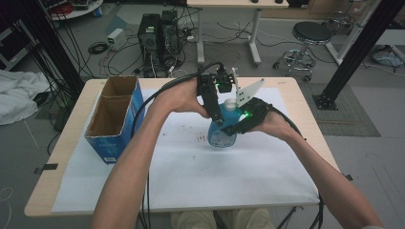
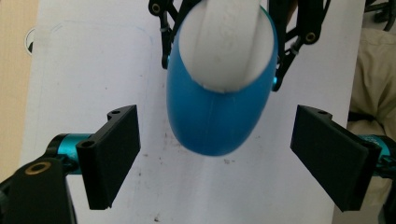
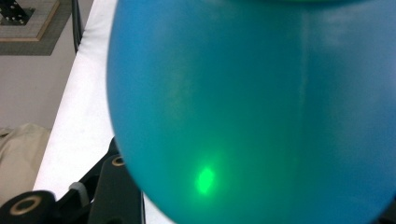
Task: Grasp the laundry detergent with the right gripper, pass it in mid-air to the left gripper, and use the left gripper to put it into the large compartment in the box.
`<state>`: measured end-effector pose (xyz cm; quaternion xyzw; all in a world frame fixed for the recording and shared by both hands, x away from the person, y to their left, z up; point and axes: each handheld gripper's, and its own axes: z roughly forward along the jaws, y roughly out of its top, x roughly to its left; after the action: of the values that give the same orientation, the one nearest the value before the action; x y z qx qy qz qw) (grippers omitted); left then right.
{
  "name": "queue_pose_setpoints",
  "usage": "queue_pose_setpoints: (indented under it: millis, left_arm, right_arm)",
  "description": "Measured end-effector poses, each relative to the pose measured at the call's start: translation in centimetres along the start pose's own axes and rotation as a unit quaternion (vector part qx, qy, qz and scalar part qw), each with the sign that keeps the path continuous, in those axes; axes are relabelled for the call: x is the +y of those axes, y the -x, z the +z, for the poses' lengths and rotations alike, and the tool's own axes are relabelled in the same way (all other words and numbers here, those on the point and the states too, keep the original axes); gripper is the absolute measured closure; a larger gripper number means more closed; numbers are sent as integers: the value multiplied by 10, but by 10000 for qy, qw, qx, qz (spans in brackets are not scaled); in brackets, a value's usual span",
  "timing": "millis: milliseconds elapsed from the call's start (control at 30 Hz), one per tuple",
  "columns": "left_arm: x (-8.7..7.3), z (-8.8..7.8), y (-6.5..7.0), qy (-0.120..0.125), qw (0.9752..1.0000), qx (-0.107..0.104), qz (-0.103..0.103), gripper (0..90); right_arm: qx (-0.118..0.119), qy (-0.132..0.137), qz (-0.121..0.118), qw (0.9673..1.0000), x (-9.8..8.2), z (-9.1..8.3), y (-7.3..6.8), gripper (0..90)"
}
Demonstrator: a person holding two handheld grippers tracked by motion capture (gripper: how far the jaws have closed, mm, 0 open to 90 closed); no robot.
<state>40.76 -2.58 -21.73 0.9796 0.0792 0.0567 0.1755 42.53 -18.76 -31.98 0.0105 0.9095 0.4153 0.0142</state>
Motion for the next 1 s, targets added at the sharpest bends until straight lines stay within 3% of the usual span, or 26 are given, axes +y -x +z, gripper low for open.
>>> queue_pose_setpoints:
  millis: [400, 1000]
  left_arm:
    - [4, 15, 0, -1, 9999, -38, -120, 185]
    - [6, 21, 0, -25, 10000, -61, -8, 264]
  right_arm:
    - [32, 40, -21, 10000, 1, 4, -1, 471]
    - [36, 19, 10, 10000, 2, 5, -2, 470]
